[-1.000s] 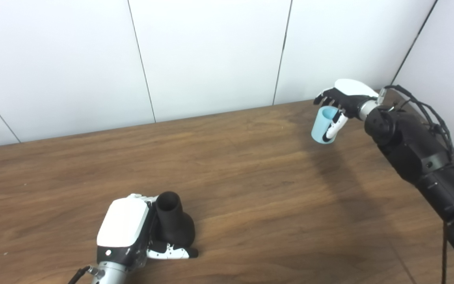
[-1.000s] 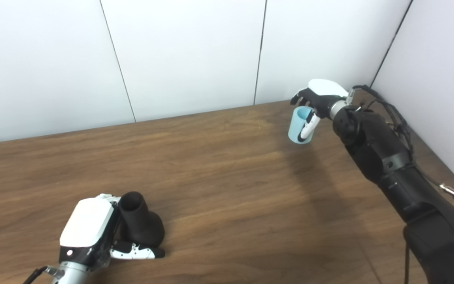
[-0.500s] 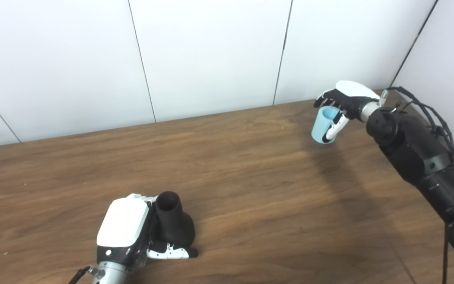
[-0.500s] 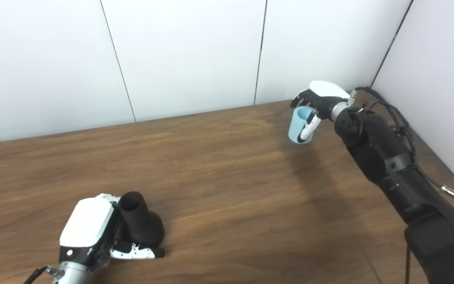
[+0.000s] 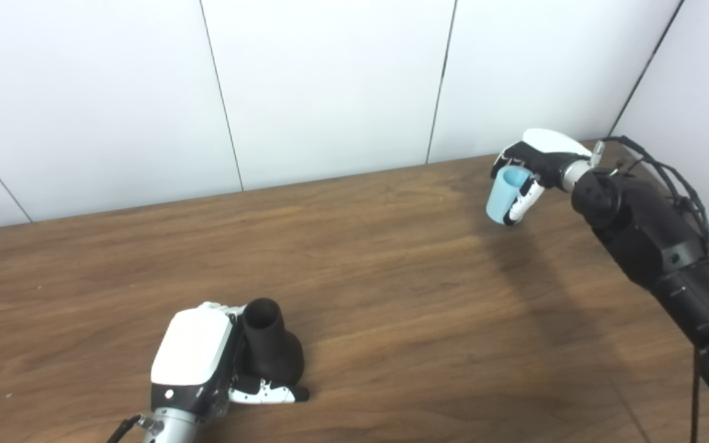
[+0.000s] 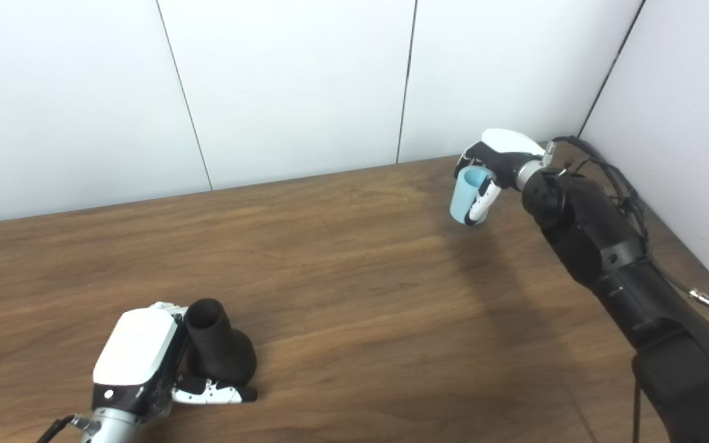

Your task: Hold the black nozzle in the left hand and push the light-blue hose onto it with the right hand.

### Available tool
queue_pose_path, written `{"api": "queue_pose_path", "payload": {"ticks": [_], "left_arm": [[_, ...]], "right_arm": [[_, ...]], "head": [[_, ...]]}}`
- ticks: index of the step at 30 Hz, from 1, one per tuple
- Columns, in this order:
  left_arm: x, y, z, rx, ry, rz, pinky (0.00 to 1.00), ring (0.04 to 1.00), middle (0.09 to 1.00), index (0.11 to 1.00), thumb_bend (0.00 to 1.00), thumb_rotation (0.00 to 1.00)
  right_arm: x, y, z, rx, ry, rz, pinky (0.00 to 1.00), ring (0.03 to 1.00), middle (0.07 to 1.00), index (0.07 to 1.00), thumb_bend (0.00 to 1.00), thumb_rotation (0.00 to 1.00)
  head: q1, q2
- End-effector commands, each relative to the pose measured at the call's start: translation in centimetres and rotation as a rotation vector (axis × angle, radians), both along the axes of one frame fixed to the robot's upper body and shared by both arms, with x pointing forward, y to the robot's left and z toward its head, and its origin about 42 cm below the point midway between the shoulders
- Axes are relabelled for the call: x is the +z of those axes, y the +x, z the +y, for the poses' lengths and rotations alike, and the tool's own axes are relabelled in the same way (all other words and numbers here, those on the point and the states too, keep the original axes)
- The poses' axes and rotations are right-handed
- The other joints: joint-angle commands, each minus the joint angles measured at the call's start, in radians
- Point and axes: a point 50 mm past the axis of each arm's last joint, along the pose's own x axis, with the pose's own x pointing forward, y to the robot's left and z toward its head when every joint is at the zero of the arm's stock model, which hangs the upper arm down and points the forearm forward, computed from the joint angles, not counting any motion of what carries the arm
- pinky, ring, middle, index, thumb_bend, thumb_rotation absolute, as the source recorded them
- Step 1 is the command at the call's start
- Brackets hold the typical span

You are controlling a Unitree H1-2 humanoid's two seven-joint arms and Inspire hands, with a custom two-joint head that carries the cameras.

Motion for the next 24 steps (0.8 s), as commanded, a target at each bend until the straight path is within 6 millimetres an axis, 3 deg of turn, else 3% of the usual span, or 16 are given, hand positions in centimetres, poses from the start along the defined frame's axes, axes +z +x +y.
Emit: {"api": "queue_pose_path", "payload": {"ticks": [1, 4, 9, 17, 19, 21, 24], "left_arm": [[-0.5, -0.1, 0.3, 0.016, 0.012, 0.022, 0.72, 0.560, 0.453, 0.498, 0.53, 0.00], [-0.6, -0.1, 0.4, 0.017, 0.000, 0.023, 0.70, 0.553, 0.451, 0.499, 0.53, 0.00], [-0.6, -0.1, 0.3, 0.019, 0.005, 0.022, 0.70, 0.549, 0.444, 0.501, 0.52, 0.00], [-0.6, -0.1, 0.0, 0.021, 0.005, 0.022, 0.71, 0.552, 0.450, 0.500, 0.53, 0.00], [-0.5, -0.2, -0.1, 0.022, 0.005, 0.021, 0.70, 0.550, 0.450, 0.500, 0.53, 0.00], [-0.4, -0.3, -0.2, 0.023, 0.003, 0.022, 0.70, 0.548, 0.453, 0.499, 0.53, 0.00], [-0.4, -0.4, -0.4, 0.024, 0.002, 0.027, 0.70, 0.550, 0.459, 0.496, 0.53, 0.00]], "right_arm": [[3.2, 0.4, -1.0, 0.005, -0.061, -0.136, 0.54, 0.431, 0.507, 0.532, 0.55, 0.00], [3.2, 0.3, -0.7, 0.008, -0.086, -0.166, 0.54, 0.413, 0.505, 0.501, 0.52, 0.00], [3.4, 0.2, -0.4, 0.007, -0.096, -0.211, 0.45, 0.402, 0.508, 0.504, 0.52, 0.00], [5.2, -0.2, 0.7, 0.064, -0.171, -0.329, 0.42, 0.398, 0.503, 0.495, 0.52, 0.00], [5.9, -0.7, 1.5, 0.083, -0.172, -0.348, 0.43, 0.401, 0.507, 0.490, 0.52, 0.00], [6.5, -1.3, 2.3, 0.094, -0.165, -0.359, 0.35, 0.405, 0.504, 0.486, 0.50, 0.00], [7.7, -2.9, 4.3, 0.164, -0.128, -0.394, 0.43, 0.407, 0.503, 0.514, 0.50, 0.00]], "head": [[-0.001, 0.002], [-0.003, 0.003], [-0.004, 0.004], [0.006, 0.006], [0.021, 0.008], [0.032, 0.010], [0.052, 0.013]]}}
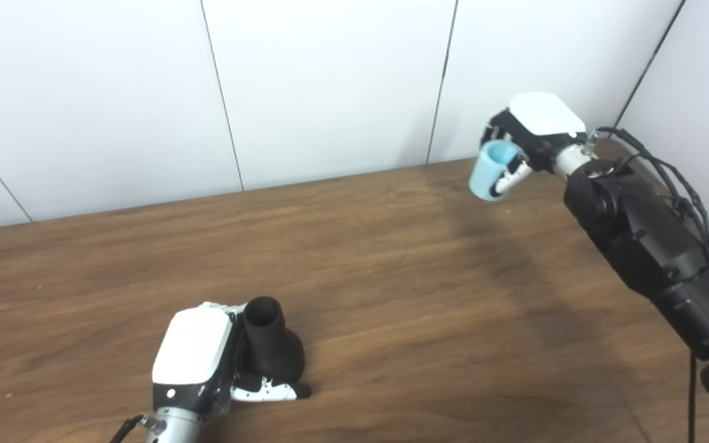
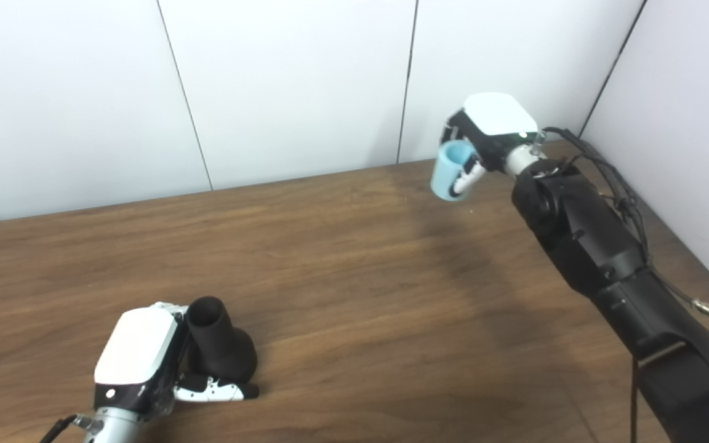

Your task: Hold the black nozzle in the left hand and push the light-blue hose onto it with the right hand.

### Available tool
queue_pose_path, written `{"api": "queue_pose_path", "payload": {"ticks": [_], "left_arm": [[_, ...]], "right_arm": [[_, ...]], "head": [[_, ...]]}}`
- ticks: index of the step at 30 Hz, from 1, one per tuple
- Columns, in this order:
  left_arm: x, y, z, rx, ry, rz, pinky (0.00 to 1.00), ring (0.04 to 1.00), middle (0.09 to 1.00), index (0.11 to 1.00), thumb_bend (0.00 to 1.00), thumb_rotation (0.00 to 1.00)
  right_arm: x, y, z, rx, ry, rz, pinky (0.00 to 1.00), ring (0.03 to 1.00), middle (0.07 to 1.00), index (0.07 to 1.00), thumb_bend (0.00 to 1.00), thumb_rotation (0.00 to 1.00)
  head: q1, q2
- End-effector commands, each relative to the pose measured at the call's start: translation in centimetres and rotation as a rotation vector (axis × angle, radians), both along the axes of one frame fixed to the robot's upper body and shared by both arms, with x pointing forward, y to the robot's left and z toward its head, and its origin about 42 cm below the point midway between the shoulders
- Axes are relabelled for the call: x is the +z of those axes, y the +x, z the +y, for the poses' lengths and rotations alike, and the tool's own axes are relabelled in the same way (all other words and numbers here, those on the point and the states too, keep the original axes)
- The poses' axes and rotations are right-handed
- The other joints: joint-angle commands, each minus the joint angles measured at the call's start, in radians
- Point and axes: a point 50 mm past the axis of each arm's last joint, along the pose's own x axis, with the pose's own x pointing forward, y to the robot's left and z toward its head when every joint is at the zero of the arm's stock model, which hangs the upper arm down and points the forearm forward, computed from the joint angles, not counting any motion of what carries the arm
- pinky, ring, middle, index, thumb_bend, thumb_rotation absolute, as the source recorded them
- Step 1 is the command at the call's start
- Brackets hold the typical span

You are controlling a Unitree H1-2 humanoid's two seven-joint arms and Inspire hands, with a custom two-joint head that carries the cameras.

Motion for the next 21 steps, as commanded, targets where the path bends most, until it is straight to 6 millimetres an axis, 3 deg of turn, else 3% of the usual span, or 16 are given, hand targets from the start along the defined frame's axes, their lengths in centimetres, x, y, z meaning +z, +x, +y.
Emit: {"api": "queue_pose_path", "payload": {"ticks": [1, 5, 12, 21], "left_arm": [[-0.4, -0.4, 0.1, 0.012, 0.021, 0.025, 0.70, 0.553, 0.461, 0.496, 0.53, 0.00], [-0.6, -0.6, -0.1, 0.010, 0.023, 0.026, 0.71, 0.562, 0.463, 0.497, 0.53, 0.00], [-0.7, -0.8, -1.3, 0.011, 0.032, 0.023, 0.73, 0.577, 0.473, 0.494, 0.53, 0.00], [-0.7, -1.1, -2.8, 0.007, 0.030, 0.017, 0.72, 0.551, 0.452, 0.503, 0.52, 0.00]], "right_arm": [[3.8, -0.9, 0.6, 0.046, -0.010, -0.091, 0.44, 0.406, 0.504, 0.505, 0.50, 0.00], [5.1, -3.1, 3.4, 0.153, -0.019, -0.117, 0.29, 0.406, 0.529, 0.506, 0.49, 0.00], [6.1, -7.0, 7.2, 0.278, 0.005, -0.127, 0.31, 0.406, 0.519, 0.493, 0.50, 0.00], [6.1, -10.0, 9.3, 0.447, 0.019, -0.140, 0.31, 0.409, 0.533, 0.518, 0.49, 0.00]], "head": [[0.016, 0.004], [0.047, 0.008], [0.140, 0.017], [0.256, 0.027]]}}
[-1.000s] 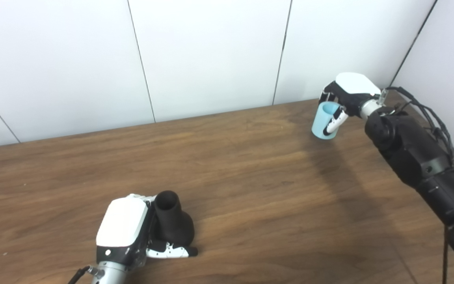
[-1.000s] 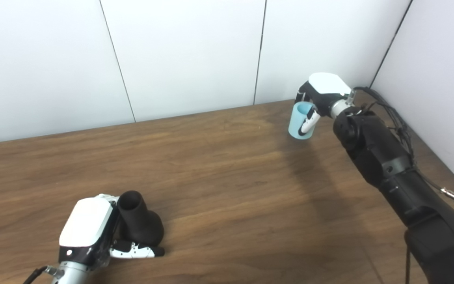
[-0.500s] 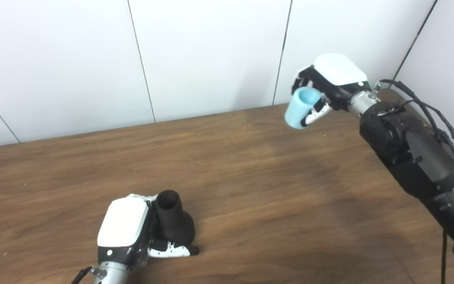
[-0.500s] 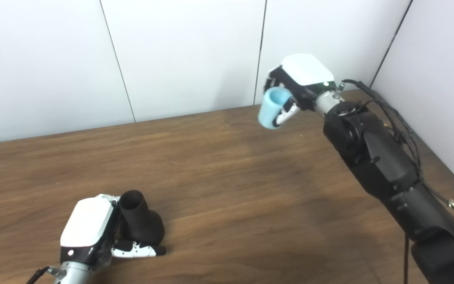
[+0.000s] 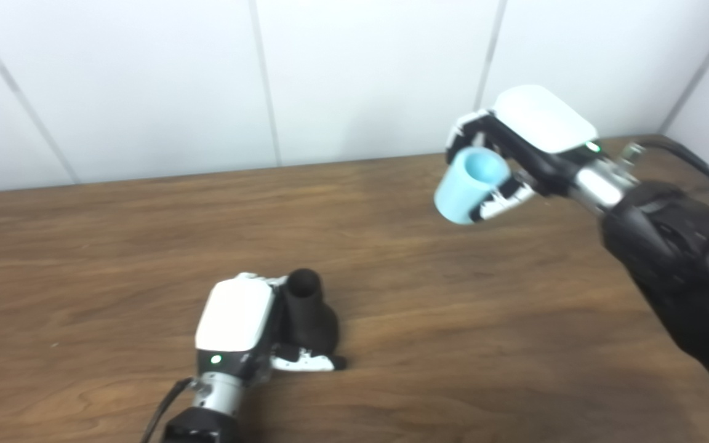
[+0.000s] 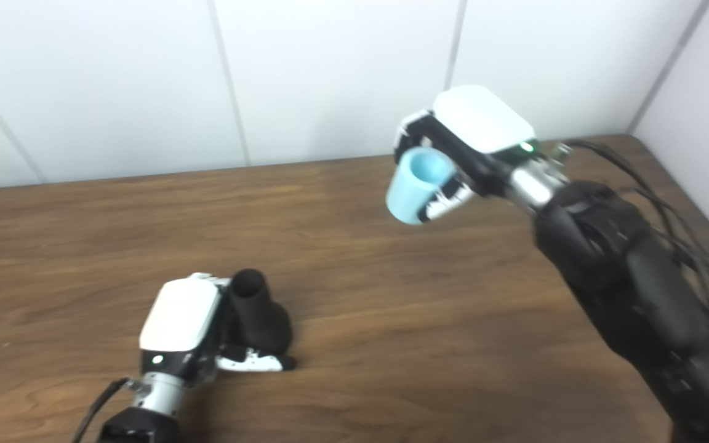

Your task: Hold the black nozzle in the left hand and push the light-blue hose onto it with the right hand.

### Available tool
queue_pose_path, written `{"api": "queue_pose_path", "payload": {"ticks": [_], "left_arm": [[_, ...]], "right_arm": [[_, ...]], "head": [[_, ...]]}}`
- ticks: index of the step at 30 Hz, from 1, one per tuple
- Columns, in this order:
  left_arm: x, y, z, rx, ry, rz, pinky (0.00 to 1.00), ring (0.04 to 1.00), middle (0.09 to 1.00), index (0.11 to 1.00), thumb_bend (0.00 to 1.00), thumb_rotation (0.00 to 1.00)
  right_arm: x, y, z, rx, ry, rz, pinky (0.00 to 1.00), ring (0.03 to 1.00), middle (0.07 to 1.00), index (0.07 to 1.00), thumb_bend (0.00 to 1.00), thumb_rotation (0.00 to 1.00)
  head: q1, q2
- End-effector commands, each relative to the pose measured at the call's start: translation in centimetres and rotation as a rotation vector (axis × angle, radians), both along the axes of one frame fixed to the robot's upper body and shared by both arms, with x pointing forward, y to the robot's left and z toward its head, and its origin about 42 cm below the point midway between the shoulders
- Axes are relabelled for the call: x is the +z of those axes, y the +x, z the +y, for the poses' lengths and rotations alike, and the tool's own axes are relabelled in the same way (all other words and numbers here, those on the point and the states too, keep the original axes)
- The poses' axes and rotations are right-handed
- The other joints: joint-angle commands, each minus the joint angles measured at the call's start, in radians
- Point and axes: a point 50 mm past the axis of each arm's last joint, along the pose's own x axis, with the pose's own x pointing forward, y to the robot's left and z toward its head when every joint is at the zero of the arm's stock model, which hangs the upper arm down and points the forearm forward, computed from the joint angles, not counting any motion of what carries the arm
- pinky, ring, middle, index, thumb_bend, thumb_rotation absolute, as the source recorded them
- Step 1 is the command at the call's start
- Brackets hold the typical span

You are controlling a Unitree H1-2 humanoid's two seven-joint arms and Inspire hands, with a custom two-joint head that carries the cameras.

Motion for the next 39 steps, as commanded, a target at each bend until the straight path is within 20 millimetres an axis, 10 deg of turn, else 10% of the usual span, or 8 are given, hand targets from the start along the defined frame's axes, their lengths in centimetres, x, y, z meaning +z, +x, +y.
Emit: {"api": "queue_pose_path", "payload": {"ticks": [1, 19, 39], "left_arm": [[-0.6, -0.6, -0.8, -0.021, 0.011, 0.028, 0.73, 0.548, 0.447, 0.504, 0.52, 0.00], [-0.7, -0.9, -1.7, -0.034, 0.004, 0.045, 0.72, 0.559, 0.464, 0.498, 0.52, 0.00], [-0.8, -1.1, -1.8, -0.034, 0.010, 0.052, 0.74, 0.563, 0.461, 0.499, 0.52, 0.00]], "right_arm": [[2.0, -1.1, 0.8, 0.073, 0.022, -0.092, 0.31, 0.408, 0.531, 0.516, 0.49, 0.00], [1.1, -5.9, 6.0, 0.340, 0.219, -0.064, 0.32, 0.446, 0.515, 0.478, 0.50, 0.00], [-0.5, -5.5, 8.1, 0.439, 0.261, -0.089, 0.31, 0.416, 0.500, 0.516, 0.50, 0.00]], "head": [[0.010, 0.002], [0.037, 0.013], [0.057, 0.015]]}}
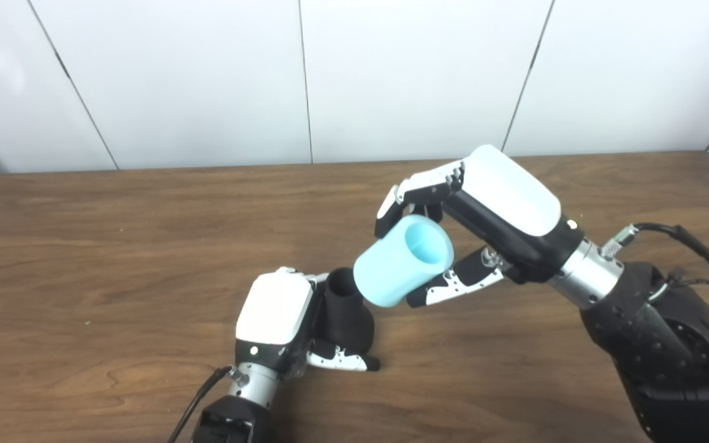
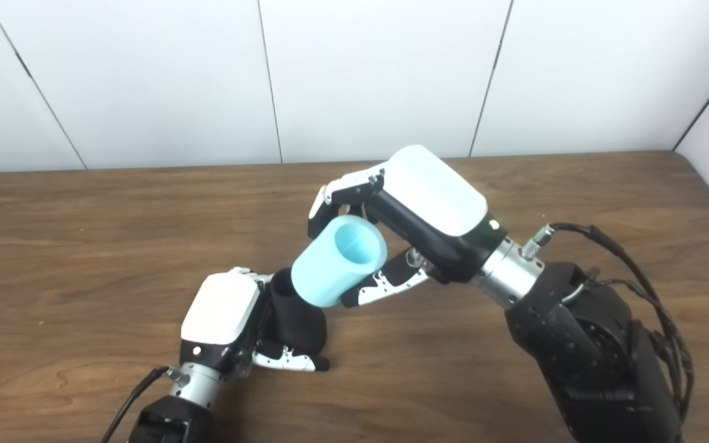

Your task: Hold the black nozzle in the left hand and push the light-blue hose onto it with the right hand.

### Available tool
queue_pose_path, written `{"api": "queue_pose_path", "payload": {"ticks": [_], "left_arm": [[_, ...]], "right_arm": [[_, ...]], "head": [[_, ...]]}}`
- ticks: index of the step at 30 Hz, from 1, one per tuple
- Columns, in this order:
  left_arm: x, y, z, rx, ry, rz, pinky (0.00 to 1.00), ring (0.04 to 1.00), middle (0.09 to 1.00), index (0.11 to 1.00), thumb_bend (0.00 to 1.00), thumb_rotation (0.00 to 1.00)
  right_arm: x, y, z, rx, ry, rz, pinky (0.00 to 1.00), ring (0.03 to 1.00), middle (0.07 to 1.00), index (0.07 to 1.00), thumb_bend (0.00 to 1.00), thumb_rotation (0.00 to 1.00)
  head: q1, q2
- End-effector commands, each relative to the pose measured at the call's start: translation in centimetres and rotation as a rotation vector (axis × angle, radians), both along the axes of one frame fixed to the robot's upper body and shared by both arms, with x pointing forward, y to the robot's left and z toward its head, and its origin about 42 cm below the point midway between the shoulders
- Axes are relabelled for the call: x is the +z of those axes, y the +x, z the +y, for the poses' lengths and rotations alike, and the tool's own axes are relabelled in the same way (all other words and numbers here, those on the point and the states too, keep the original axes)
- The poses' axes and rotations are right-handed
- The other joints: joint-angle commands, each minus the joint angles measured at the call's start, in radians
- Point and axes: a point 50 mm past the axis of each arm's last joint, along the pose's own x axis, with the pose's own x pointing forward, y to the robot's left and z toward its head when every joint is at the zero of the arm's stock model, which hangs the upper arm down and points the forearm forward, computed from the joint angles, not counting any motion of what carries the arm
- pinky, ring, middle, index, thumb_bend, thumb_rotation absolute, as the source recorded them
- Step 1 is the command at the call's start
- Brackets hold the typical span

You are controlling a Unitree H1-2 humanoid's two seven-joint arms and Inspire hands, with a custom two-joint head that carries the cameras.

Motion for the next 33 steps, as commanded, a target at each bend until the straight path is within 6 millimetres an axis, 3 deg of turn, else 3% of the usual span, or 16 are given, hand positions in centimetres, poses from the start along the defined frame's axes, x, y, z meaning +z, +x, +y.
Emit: {"api": "queue_pose_path", "payload": {"ticks": [1, 33], "left_arm": [[-0.7, -0.7, -0.4, -0.022, 0.026, 0.037, 0.74, 0.565, 0.466, 0.497, 0.52, 0.00], [0.4, -1.8, -1.8, -0.043, 0.049, 0.039, 0.76, 0.574, 0.461, 0.500, 0.52, 0.00]], "right_arm": [[0.8, -0.2, 0.2, 0.020, 0.018, -0.075, 0.31, 0.417, 0.496, 0.515, 0.50, 0.00], [-0.3, 0.5, 0.7, 0.016, 0.014, -0.082, 0.32, 0.416, 0.500, 0.494, 0.50, 0.00]], "head": [[0.001, 0.001], [0.032, 0.038]]}}
